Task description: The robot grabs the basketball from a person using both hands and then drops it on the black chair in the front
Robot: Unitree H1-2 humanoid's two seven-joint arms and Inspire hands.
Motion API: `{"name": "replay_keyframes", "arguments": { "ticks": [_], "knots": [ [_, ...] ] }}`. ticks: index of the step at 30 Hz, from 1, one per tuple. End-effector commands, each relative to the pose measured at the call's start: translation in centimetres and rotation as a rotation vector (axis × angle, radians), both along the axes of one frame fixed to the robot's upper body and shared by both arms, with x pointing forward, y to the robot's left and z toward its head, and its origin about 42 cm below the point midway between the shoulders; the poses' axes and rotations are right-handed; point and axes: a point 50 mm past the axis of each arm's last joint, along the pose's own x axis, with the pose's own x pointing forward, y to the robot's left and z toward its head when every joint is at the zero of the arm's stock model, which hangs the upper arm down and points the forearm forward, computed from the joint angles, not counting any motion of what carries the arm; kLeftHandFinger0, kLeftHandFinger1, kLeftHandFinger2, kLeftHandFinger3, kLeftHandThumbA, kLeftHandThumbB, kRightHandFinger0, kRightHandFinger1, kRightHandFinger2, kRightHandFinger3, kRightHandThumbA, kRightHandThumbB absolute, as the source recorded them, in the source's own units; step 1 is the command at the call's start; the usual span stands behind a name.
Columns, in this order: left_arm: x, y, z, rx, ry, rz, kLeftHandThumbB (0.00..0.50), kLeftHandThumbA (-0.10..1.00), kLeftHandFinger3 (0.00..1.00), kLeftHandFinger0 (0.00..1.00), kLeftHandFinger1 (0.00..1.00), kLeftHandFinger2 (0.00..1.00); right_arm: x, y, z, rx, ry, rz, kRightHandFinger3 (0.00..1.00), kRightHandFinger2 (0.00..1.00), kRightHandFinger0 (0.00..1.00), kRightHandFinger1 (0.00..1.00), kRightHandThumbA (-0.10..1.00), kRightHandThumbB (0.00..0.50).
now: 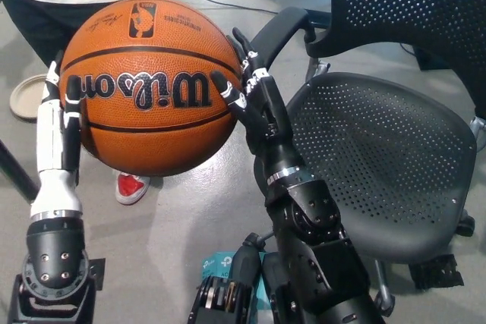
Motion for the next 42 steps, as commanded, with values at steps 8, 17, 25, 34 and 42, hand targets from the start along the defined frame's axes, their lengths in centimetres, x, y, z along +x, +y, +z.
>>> {"name": "replay_keyframes", "arguments": {
  "ticks": [8,17,25,34,42],
  "knots": [
    [1.4,-8.2,4.1,0.035,-0.071,-0.268,0.139,1.00,1.00,1.00,1.00,1.00,-2.0,6.0,5.3,-0.006,-0.098,0.168,1.00,1.00,1.00,1.00,1.00,0.257],
    [2.1,-10.8,10.2,0.046,-0.197,-0.315,0.178,1.00,1.00,1.00,1.00,1.00,-1.9,3.5,11.3,0.014,-0.222,0.135,1.00,1.00,1.00,1.00,1.00,0.284],
    [2.3,-13.7,15.7,0.085,-0.289,-0.352,0.224,1.00,1.00,1.00,1.00,1.00,-1.9,0.3,16.6,-0.001,-0.324,0.064,1.00,1.00,1.00,1.00,1.00,0.263],
    [4.0,-18.5,18.0,0.114,-0.300,-0.415,0.194,1.00,1.00,1.00,1.00,1.00,-0.9,-4.5,18.7,0.031,-0.314,-0.008,1.00,1.00,1.00,1.00,1.00,0.288],
    [6.9,-23.3,17.8,0.137,-0.236,-0.477,0.153,1.00,1.00,1.00,1.00,1.00,0.9,-9.3,18.0,0.028,-0.255,-0.082,1.00,1.00,1.00,1.00,1.00,0.329]
  ]
}}
